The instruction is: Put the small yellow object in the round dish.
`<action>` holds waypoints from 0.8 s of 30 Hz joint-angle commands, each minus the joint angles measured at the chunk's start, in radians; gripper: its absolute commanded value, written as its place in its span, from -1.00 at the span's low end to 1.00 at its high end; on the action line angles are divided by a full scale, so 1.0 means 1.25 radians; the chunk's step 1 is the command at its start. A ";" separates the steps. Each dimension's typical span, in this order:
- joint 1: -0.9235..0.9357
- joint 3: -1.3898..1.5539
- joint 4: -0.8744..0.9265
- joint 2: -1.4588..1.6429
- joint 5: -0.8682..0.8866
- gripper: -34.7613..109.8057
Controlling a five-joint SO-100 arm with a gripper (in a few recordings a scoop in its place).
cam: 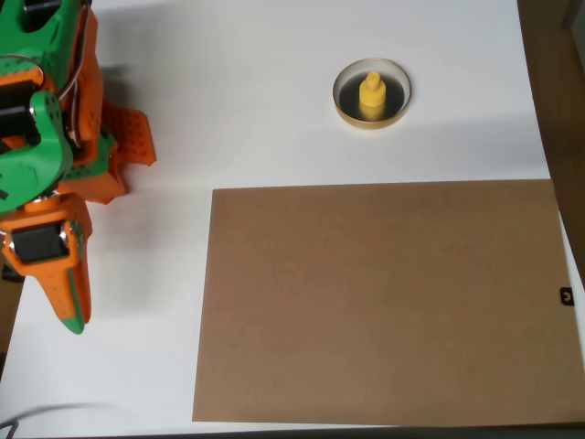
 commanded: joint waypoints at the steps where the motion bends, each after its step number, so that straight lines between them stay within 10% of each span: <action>1: 0.013 -0.002 -0.020 0.028 0.015 -0.52; 24: 0.027 0.002 -0.037 0.028 0.087 -0.52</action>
